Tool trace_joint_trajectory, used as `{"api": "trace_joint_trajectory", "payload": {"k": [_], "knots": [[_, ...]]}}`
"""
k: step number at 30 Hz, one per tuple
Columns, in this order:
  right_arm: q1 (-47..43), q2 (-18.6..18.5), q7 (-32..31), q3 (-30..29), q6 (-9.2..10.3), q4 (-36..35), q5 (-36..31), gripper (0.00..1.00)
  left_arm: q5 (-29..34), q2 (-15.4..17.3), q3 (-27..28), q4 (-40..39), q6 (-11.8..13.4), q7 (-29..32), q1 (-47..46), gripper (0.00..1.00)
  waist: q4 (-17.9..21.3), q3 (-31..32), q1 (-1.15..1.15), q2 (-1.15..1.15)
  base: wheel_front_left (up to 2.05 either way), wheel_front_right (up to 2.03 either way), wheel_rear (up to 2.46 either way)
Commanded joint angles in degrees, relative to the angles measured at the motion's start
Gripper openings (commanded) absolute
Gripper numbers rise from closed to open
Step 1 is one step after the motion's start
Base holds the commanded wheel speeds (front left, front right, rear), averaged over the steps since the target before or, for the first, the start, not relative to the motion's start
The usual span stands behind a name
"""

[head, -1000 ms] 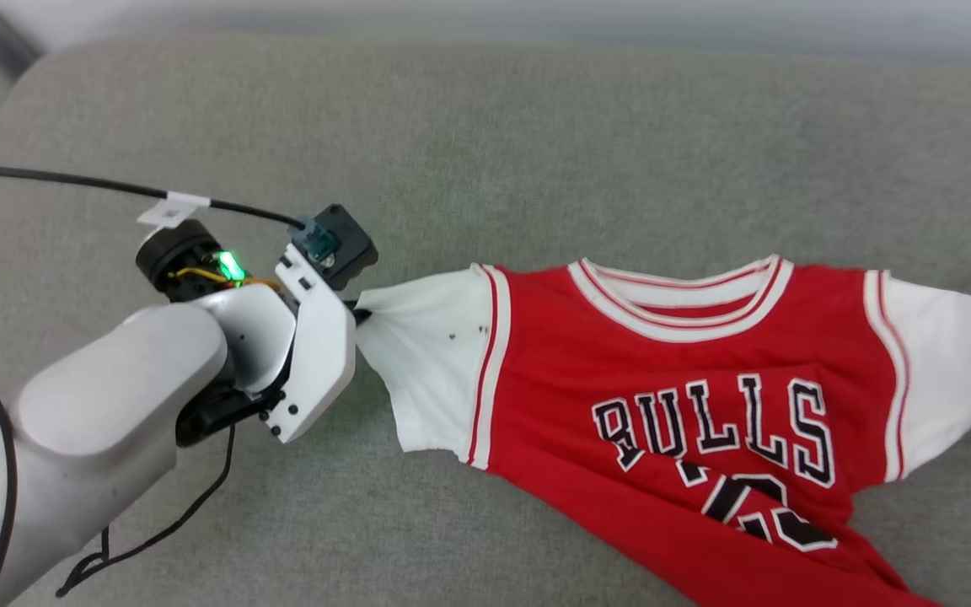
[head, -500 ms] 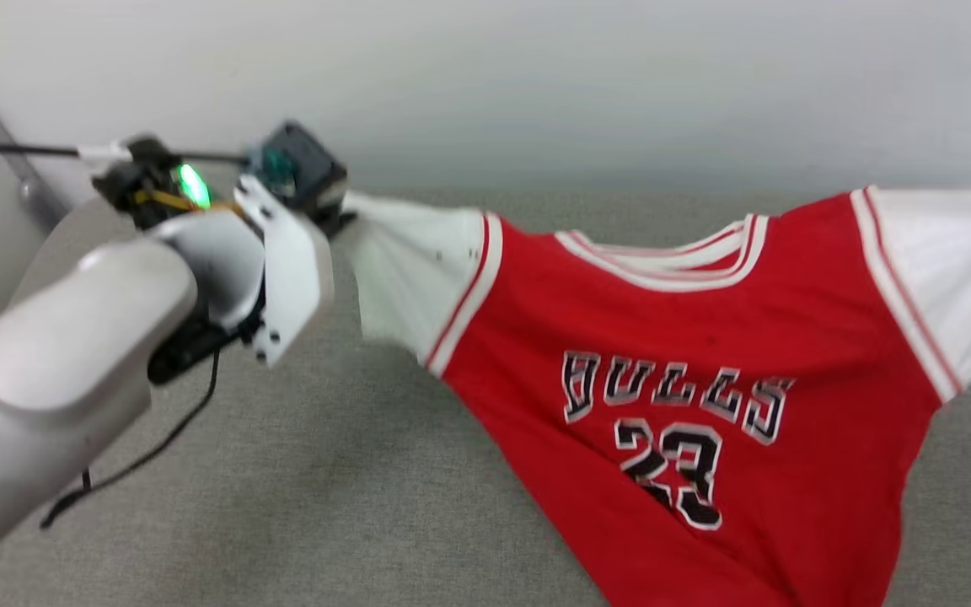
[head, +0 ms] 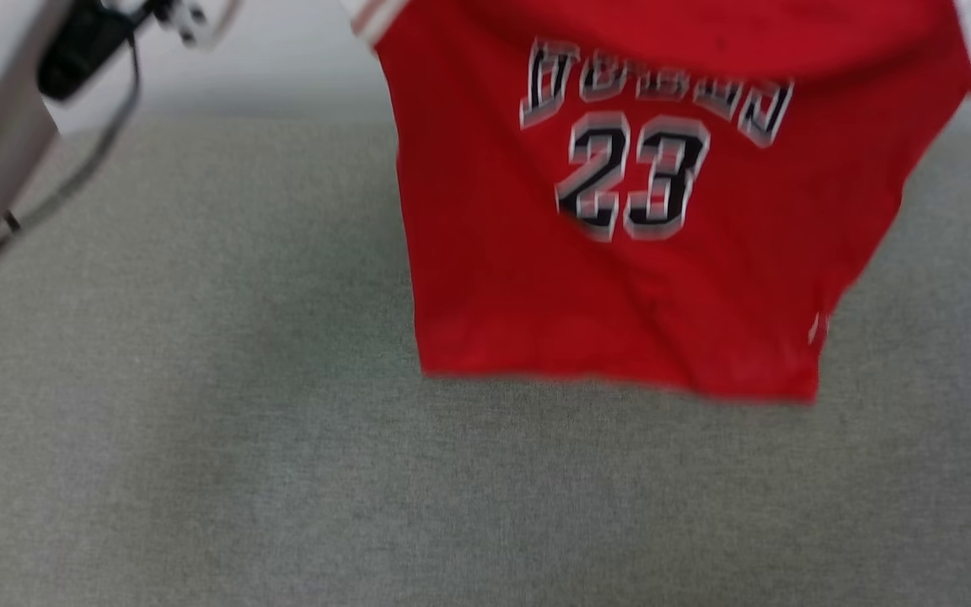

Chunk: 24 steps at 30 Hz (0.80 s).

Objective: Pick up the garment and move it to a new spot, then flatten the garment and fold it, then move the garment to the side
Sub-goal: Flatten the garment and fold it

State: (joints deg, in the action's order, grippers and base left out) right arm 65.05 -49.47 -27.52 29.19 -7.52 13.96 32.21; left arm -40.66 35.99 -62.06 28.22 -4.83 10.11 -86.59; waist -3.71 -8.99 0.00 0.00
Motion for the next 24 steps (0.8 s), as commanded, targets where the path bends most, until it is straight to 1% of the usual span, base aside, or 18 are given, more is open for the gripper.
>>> {"api": "trace_joint_trajectory", "payload": {"k": [1,4,9,15,20,24], "knots": [[3.32,1.12,0.57,0.15,0.06,1.47,-1.21,0.0,0.88,-0.63,0.6,1.48,0.41,-1.0,-2.13,0.0,-0.12,-3.1,0.0,0.0,0.0,0.0,0.0],[10.14,3.33,1.91,0.11,0.06,5.23,-3.72,0.0,2.66,-1.87,1.61,4.86,1.14,-3.52,-6.58,0.0,-0.34,-6.32,0.0,0.0,0.0,0.0,0.0],[21.74,6.35,5.71,1.12,0.06,11.36,-8.34,0.0,5.22,-3.6,3.49,10.18,3.26,-7.1,-14.04,0.0,-0.78,-12.31,0.0,0.0,0.0,0.0,0.0],[32.93,9.02,9.0,2.45,0.06,17.67,-11.22,0.0,5.41,-4.9,5.47,14.84,2.67,-9.74,-20.85,0.0,-1.43,-18.5,0.0,0.0,0.0,0.0,0.0],[35.71,10.33,11.27,3.82,0.06,21.16,-10.92,0.0,4.22,-5.58,6.76,17.97,2.79,-12.26,-21.67,0.0,-1.6,-20.96,0.0,0.0,0.0,0.0,0.0],[32.65,11.45,14.44,6.87,0.05,24.83,-8.82,0.0,3.83,-6.94,5.79,21.91,1.45,-14.4,-18.59,0.0,-1.69,-22.15,0.0,0.0,0.0,0.0,0.0]]}}
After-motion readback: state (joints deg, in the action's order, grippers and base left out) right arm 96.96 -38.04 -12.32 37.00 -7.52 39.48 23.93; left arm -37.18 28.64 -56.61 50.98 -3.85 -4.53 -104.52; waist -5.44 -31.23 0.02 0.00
